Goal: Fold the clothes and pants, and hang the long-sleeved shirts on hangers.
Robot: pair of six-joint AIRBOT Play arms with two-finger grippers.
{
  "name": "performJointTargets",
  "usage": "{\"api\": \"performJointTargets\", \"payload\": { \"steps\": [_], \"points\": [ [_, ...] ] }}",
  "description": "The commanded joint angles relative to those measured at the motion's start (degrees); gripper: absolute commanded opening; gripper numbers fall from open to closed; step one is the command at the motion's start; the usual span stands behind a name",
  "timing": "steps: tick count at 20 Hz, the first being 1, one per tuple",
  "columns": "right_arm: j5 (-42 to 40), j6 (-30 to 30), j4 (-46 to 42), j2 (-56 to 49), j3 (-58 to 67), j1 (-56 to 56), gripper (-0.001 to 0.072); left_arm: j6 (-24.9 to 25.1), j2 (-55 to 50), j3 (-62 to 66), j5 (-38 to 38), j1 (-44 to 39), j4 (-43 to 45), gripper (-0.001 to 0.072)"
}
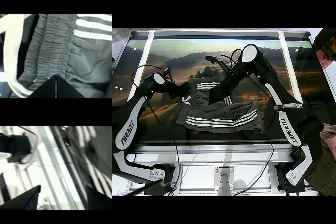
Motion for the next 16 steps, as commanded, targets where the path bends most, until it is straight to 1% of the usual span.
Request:
{"api": "performJointTargets", "payload": {
  "steps": [1,2,3,4,5,7,8,9,10,11,12,13,14,16],
  "points": [
    [-2.3,0.9,-9.0,0.5,0.9,-1.5,0.0585,0.0,0.0,0.0,-0.1,0.0,0.0,0.0011],
    [-3.8,1.3,-10.4,0.9,0.9,-2.9,0.0406,0.0,0.0,0.0,-0.1,0.0,0.0,0.0011],
    [-4.8,1.4,-11.5,1.4,0.9,-4.7,0.0099,0.0,0.0,0.0,-0.1,0.0,0.0,0.0011],
    [-5.6,1.4,-12.2,1.8,0.9,-6.6,0.0021,0.0,0.0,0.0,-0.1,0.0,0.0,0.0011],
    [-6.4,1.4,-12.3,2.1,0.9,-8.9,0.0009,0.0,0.0,0.0,-0.1,0.0,0.0,0.0011],
    [-10.7,1.4,-10.8,2.1,0.9,-14.3,0.0001,0.0,0.0,0.0,-0.4,0.0,0.0,0.0010],
    [-13.4,0.6,-5.9,1.5,0.9,-17.8,-0.0001,0.0,0.0,0.0,-0.8,0.0,0.0,0.0010],
    [-13.8,-2.5,2.8,0.4,0.9,-21.3,-0.0001,0.0,0.0,0.0,-1.2,0.0,0.0,0.0010],
    [-12.3,-5.9,14.3,-1.3,0.7,-24.9,-0.0001,0.0,0.0,0.0,-1.6,0.0,0.0,0.0010],
    [-9.7,-7.9,23.6,-3.2,0.5,-27.5,-0.0001,0.0,0.1,0.0,-1.9,0.0,0.0,0.0010],
    [-7.1,-8.9,29.0,-5.4,0.4,-29.4,-0.0001,0.1,0.1,0.0,-2.0,0.0,0.0,0.0010],
    [-5.3,-8.6,29.3,-7.6,0.4,-30.4,0.0000,0.1,0.2,0.0,-2.0,0.0,0.0,0.0010],
    [-4.3,-7.5,27.4,-9.8,0.4,-30.4,0.0001,0.1,0.5,0.0,-2.0,0.0,0.0,0.0010],
    [-4.5,-3.8,22.4,-14.8,0.4,-29.5,0.0003,3.5,2.6,0.0,-1.6,-0.2,-0.5,0.0004]
  ]
}}
